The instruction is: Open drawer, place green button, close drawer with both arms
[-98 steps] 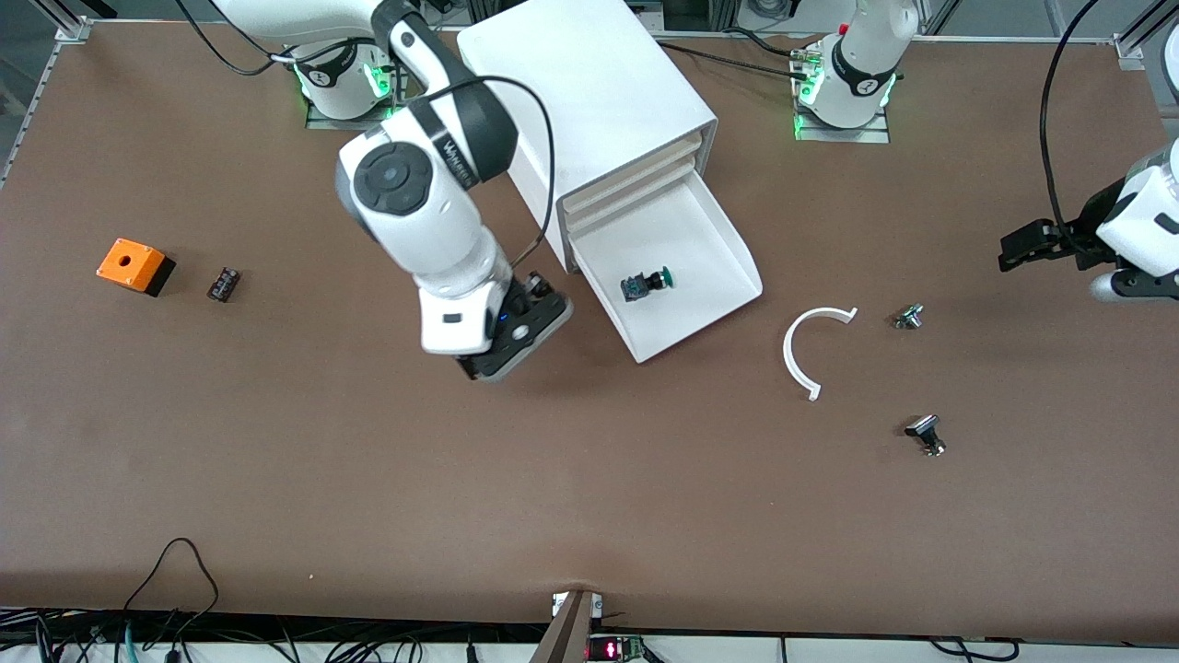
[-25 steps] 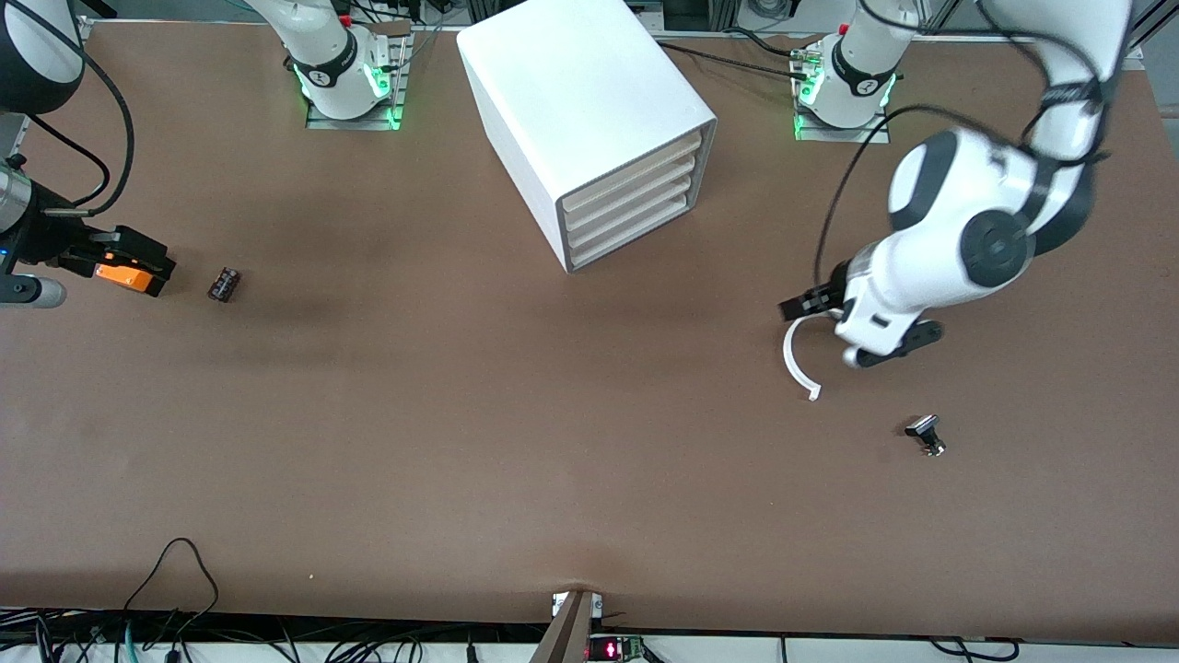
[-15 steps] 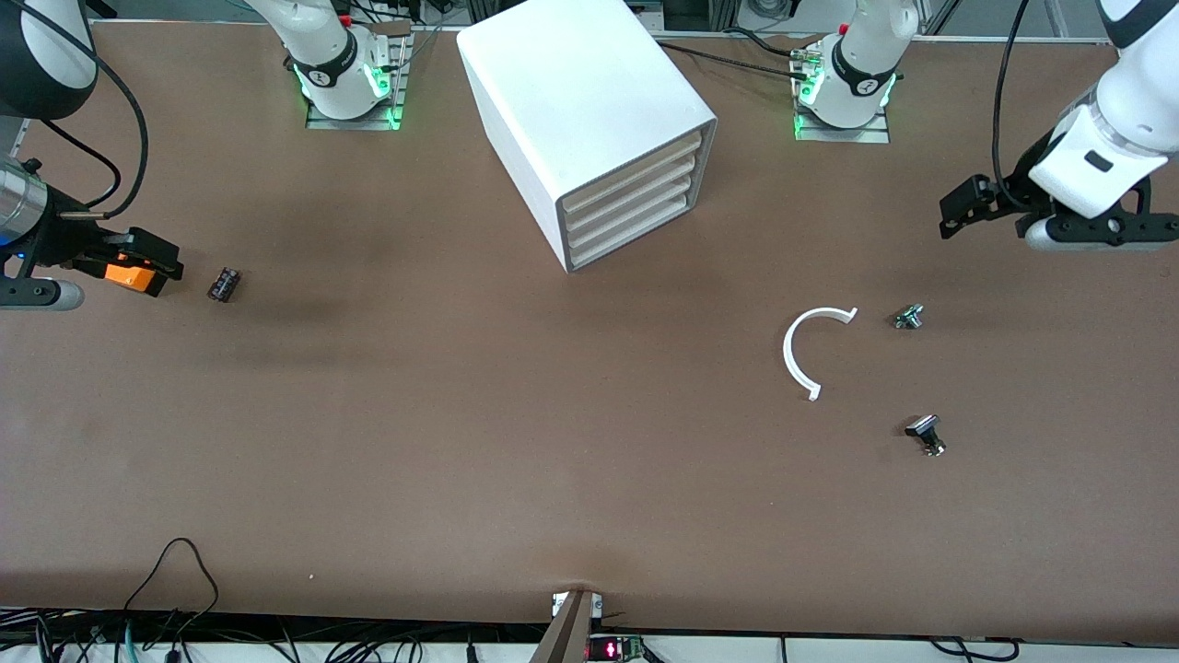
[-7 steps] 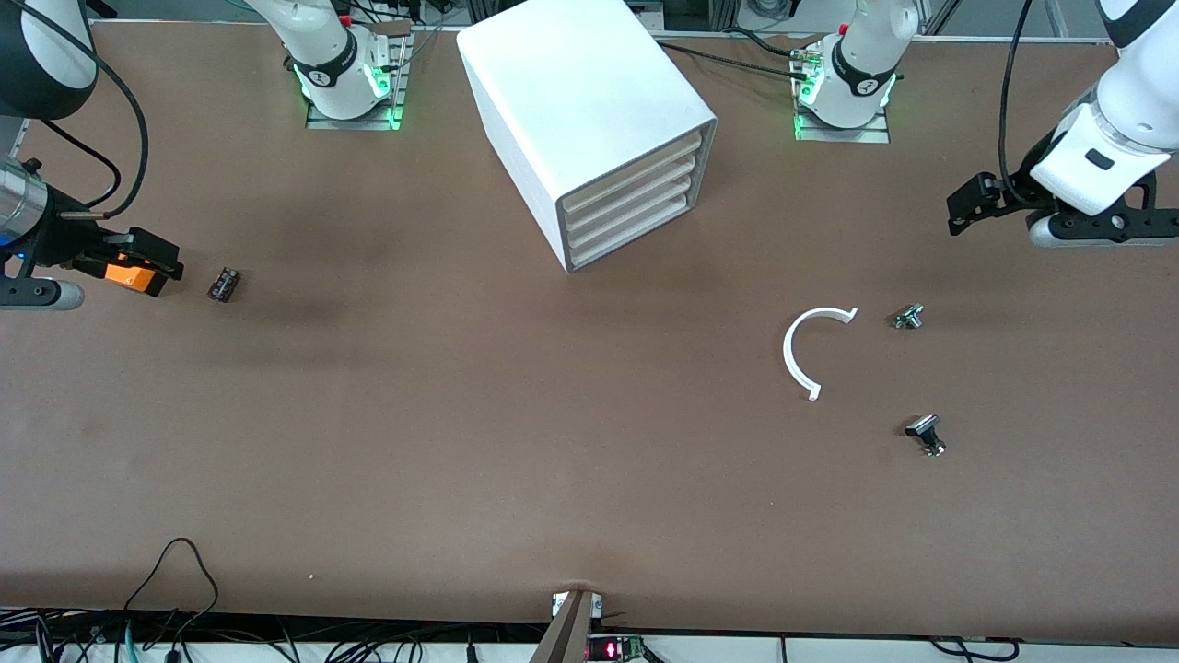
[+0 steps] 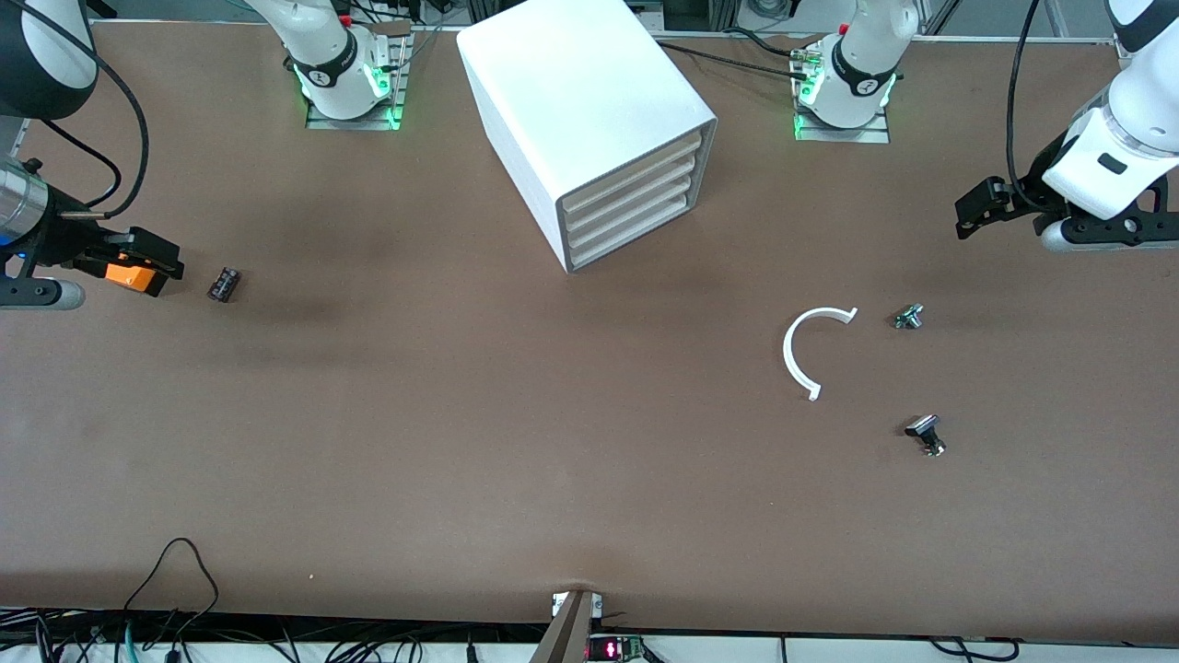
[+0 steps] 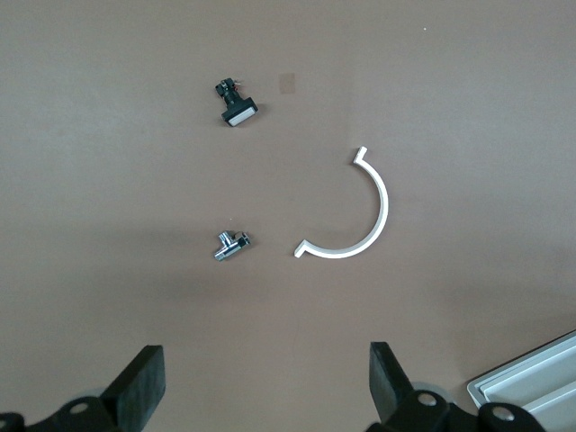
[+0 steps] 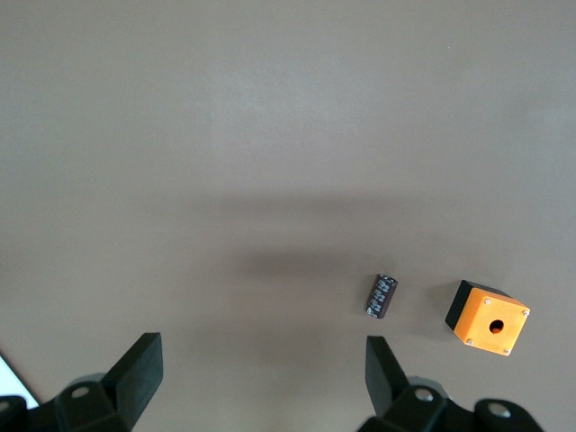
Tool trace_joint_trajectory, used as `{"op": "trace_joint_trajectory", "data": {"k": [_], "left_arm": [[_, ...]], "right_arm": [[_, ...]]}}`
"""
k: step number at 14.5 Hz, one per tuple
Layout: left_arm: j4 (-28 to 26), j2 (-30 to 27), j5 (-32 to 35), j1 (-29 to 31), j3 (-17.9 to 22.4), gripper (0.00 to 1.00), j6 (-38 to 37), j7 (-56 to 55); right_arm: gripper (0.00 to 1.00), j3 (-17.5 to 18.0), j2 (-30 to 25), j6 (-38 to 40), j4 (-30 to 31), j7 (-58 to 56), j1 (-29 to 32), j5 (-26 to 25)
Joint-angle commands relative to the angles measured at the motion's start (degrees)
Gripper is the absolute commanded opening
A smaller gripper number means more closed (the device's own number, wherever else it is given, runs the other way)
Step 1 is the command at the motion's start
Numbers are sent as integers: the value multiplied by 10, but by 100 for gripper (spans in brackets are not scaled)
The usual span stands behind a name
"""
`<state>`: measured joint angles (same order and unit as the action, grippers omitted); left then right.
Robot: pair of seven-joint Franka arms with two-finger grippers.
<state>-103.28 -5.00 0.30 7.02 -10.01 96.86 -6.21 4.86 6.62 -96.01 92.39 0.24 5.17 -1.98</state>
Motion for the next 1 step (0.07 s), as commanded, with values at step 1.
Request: {"op": "trace_joint_trajectory", "data": {"k": [1], "left_arm": [[12, 9, 15, 2, -4, 100, -4, 7]], "right_arm": [[100, 8, -4, 4, 2, -4, 6, -1]]}}
